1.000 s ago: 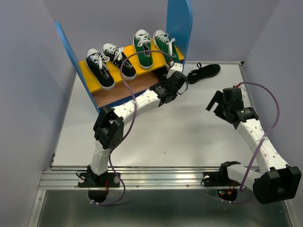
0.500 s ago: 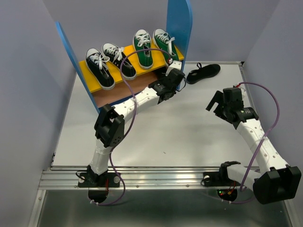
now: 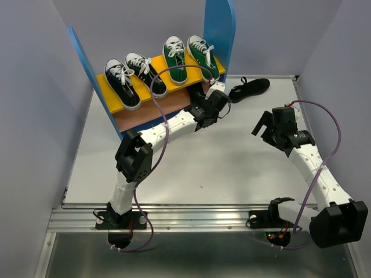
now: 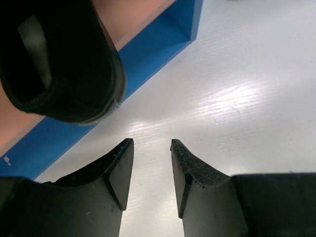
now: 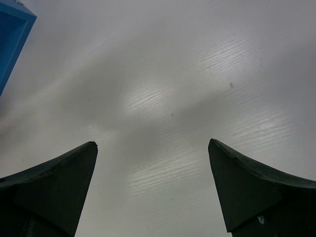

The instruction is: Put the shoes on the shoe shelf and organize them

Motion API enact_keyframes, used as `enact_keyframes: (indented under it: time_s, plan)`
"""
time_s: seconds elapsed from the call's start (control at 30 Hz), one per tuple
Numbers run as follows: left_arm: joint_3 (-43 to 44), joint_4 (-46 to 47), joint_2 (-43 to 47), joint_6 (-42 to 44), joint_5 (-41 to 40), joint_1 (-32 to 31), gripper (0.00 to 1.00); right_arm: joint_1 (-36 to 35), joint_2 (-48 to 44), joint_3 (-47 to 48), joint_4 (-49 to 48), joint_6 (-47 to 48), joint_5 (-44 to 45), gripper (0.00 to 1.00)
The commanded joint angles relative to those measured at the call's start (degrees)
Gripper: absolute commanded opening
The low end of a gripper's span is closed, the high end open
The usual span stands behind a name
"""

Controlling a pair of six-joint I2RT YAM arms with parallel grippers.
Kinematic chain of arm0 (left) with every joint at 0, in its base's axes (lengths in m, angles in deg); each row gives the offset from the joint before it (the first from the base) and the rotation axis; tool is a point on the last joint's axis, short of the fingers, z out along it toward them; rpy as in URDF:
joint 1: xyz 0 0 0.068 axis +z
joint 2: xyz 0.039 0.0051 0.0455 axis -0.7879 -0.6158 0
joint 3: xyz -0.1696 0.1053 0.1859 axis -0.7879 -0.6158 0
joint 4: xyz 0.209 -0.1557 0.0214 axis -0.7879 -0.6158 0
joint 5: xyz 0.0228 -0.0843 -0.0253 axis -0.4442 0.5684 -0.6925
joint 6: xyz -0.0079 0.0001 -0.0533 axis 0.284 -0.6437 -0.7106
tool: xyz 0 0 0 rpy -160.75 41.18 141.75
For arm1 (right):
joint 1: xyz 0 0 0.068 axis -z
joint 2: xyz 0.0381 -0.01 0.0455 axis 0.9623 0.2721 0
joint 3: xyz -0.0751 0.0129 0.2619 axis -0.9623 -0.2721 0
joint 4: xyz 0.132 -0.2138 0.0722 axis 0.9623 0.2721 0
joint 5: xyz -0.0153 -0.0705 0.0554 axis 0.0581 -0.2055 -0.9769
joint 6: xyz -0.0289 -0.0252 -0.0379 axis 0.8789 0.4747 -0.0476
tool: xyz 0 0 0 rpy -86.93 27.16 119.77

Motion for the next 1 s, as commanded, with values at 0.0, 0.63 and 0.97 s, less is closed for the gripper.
enact_keyframes:
  time_s: [0.0, 0.63, 0.97]
  plan:
    - [-0.04, -1.59, 7.85, -0.77, -1.32, -3.30, 0.48, 0.12, 1.15, 1.90, -3.56, 0.01, -0.20, 1.00]
    - [-15.58, -3.19, 38.78, -6.39, -0.79, -8.14, 0.47, 3.19, 43.21, 37.71, -19.82, -6.92, -3.96, 1.00]
    - [-19.37, -3.97, 40.46, -8.77, -0.27, -8.05, 0.47, 3.72, 68.64, 65.42, -14.83, -10.98, -4.33, 1.00]
